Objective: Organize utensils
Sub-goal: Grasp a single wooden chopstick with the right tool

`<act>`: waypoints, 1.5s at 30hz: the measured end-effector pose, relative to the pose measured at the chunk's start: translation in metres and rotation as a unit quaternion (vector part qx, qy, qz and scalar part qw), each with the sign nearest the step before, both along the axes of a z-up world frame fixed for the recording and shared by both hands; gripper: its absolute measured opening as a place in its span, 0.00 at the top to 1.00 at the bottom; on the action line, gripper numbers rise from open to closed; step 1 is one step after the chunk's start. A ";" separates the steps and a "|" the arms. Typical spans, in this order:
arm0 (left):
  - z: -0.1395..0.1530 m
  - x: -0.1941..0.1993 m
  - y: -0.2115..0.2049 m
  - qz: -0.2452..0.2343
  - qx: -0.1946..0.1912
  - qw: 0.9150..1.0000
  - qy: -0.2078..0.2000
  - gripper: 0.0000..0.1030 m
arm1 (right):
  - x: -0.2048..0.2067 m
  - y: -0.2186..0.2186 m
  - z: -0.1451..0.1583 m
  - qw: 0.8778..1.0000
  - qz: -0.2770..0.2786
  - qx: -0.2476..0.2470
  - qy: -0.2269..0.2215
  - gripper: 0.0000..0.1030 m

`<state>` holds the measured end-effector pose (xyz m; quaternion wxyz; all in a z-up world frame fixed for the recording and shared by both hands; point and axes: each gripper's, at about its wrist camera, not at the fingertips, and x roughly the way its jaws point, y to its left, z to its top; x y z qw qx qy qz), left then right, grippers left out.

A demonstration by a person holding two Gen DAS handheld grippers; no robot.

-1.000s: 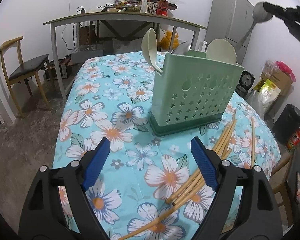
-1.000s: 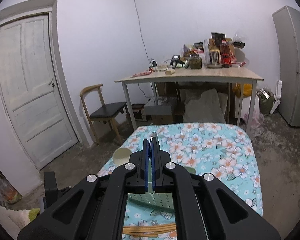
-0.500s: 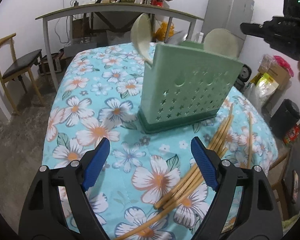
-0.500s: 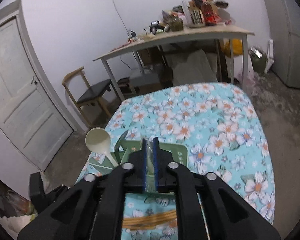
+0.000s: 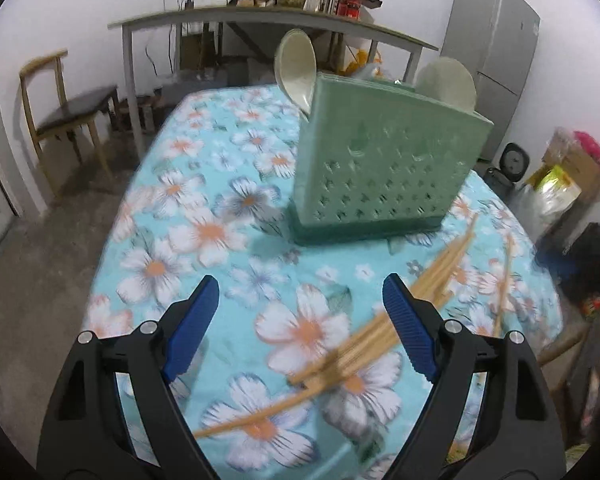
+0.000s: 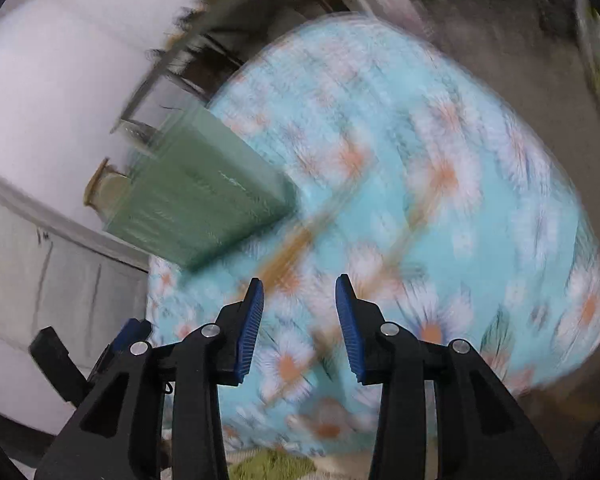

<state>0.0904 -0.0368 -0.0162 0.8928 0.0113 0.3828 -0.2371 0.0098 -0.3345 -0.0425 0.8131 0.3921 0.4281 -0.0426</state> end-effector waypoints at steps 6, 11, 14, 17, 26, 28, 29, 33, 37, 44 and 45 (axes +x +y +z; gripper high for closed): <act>-0.003 -0.003 -0.010 -0.003 0.031 1.000 -0.002 0.22 | 0.001 -0.014 -0.048 0.996 -0.031 0.088 0.003 0.64; -0.006 -0.001 -0.011 -0.003 0.032 0.999 0.009 0.22 | 0.011 -0.024 -0.060 0.991 -0.066 0.115 -0.015 0.68; -0.008 0.000 -0.013 -0.009 0.030 0.999 0.018 0.22 | 0.013 -0.027 -0.066 0.988 -0.087 0.125 -0.022 0.81; -0.006 -0.003 -0.018 -0.020 0.033 0.999 0.013 0.22 | 0.007 -0.032 -0.075 0.984 -0.105 0.140 -0.025 0.92; 0.006 -0.032 -0.012 -0.041 -0.001 0.999 -0.012 0.19 | 0.005 -0.025 -0.076 0.983 -0.118 0.136 -0.034 0.93; 0.006 -0.038 -0.006 -0.034 -0.003 0.999 -0.015 0.19 | 0.006 -0.022 -0.075 0.984 -0.118 0.127 -0.034 0.93; 0.005 -0.038 -0.003 -0.032 -0.006 0.999 -0.015 0.19 | 0.001 -0.022 -0.074 0.985 -0.117 0.122 -0.034 0.93; 0.006 -0.040 0.018 -0.026 -0.047 0.999 -0.003 0.08 | 0.001 -0.019 -0.069 0.987 -0.113 0.105 -0.032 0.92; 0.007 -0.042 0.028 -0.038 -0.081 0.996 0.006 0.08 | 0.003 -0.020 -0.066 0.988 -0.112 0.108 -0.025 0.92; -0.001 -0.038 0.017 -0.063 -0.098 0.993 0.029 0.08 | 0.014 -0.024 -0.064 0.989 -0.096 0.114 -0.020 0.91; -0.002 -0.038 0.017 -0.063 -0.099 0.993 0.030 0.08 | 0.014 -0.025 -0.065 0.989 -0.096 0.114 -0.019 0.91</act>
